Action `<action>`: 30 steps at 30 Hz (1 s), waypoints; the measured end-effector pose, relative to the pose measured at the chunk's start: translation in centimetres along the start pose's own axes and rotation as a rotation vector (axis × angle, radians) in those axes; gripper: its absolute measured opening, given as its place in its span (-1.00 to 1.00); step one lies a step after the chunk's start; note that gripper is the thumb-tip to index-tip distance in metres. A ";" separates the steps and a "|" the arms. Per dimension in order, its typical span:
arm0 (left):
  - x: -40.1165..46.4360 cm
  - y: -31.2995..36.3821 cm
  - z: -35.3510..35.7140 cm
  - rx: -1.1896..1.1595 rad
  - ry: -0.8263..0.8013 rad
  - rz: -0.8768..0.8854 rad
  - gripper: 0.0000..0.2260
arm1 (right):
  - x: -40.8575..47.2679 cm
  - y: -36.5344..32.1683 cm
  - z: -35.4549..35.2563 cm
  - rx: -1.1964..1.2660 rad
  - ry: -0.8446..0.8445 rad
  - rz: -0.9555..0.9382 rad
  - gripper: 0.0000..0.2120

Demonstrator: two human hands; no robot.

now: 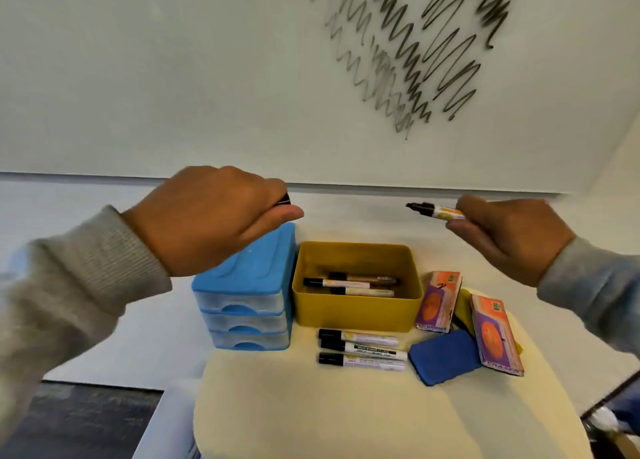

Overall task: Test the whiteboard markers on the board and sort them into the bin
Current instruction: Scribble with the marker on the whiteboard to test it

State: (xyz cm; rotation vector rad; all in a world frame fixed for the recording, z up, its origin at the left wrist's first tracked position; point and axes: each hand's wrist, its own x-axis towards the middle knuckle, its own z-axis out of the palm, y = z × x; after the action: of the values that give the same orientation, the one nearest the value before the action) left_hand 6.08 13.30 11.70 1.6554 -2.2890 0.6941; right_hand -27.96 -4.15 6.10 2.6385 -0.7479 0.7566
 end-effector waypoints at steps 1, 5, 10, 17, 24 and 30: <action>0.4 0.5 0.8 -0.030 -0.010 -0.005 -0.60 | 0.2 -0.7 0.5 0.035 0.000 0.027 -0.50; 1.5 1.8 2.2 -0.141 0.019 -0.025 -0.64 | 0.9 -3.4 1.9 0.253 -0.013 0.142 -0.65; 2.5 0.8 1.8 -0.173 0.102 -0.069 -0.73 | 2.2 -4.5 0.6 0.531 0.017 0.252 -0.88; 5.4 -0.8 0.8 -0.229 0.332 -0.166 -0.71 | 6.3 -5.6 -0.9 0.910 0.212 0.318 -0.86; 9.8 -3.3 -0.9 -0.216 0.580 -0.291 -0.75 | 11.9 -6.6 -2.8 1.129 0.384 0.274 -0.86; 13.2 -6.7 -1.7 -0.164 0.668 -0.330 -0.59 | 16.8 -7.5 -4.7 1.160 0.606 0.180 -0.88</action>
State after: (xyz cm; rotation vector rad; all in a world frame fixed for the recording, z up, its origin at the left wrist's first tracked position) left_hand 7.85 1.51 20.70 1.3969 -1.5246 0.8001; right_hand -13.47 -2.77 18.35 2.8523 -0.3981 2.4897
